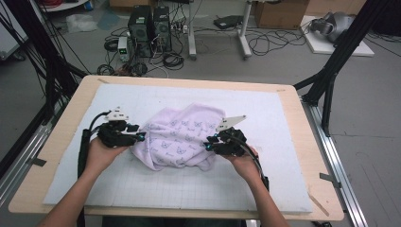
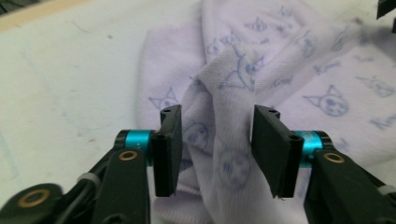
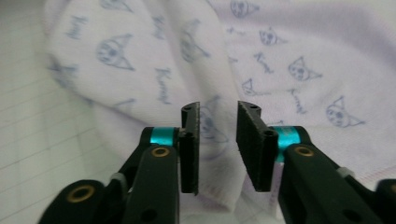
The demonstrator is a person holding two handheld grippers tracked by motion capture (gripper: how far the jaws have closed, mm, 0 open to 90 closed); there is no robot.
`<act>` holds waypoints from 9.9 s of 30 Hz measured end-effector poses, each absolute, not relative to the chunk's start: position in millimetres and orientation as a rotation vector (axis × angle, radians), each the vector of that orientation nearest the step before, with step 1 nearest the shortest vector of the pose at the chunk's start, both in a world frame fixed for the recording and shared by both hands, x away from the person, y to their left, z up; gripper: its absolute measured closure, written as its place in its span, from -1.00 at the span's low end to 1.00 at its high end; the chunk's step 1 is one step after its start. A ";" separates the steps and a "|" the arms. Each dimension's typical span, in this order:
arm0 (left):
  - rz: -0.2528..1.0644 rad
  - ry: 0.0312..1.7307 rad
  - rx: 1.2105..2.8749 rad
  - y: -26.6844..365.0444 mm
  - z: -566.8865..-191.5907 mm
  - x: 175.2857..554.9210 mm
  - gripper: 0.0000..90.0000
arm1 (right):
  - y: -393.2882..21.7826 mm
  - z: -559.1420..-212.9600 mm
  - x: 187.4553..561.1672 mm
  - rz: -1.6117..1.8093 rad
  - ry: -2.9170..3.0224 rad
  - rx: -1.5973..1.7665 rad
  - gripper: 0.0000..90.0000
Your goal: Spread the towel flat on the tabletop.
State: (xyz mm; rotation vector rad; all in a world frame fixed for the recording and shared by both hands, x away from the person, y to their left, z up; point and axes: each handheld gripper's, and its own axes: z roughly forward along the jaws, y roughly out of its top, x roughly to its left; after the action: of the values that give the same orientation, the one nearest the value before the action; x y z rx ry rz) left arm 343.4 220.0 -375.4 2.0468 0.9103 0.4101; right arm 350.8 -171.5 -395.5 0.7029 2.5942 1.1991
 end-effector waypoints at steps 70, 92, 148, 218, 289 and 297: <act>0.419 0.812 2.060 238.8 -378.7 325.8 0.38 | -199.2 -374.5 343.6 1.288 2.499 0.709 0.50; 0.266 0.690 2.229 196.4 -439.6 303.9 0.68 | -121.7 -426.4 315.1 1.113 2.618 0.470 0.74; 0.272 0.694 2.189 215.9 -425.7 286.5 0.86 | -96.5 -436.7 304.4 1.002 2.684 0.342 0.75; 0.241 0.567 2.229 219.7 -420.4 244.2 0.20 | -180.3 -407.4 257.3 1.285 2.748 0.446 0.28; 0.226 0.546 2.259 185.9 -434.1 259.2 0.84 | -207.5 -434.1 277.8 1.271 2.681 0.684 0.90; 0.262 0.522 2.239 207.2 -414.0 221.5 0.84 | -207.0 -422.5 263.8 1.406 2.713 0.700 0.89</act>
State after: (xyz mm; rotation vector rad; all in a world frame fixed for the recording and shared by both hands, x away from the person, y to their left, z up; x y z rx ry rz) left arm 221.5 207.2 -414.0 2.2392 0.5221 0.2616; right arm 263.8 -207.0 -422.5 0.7003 2.7126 1.4063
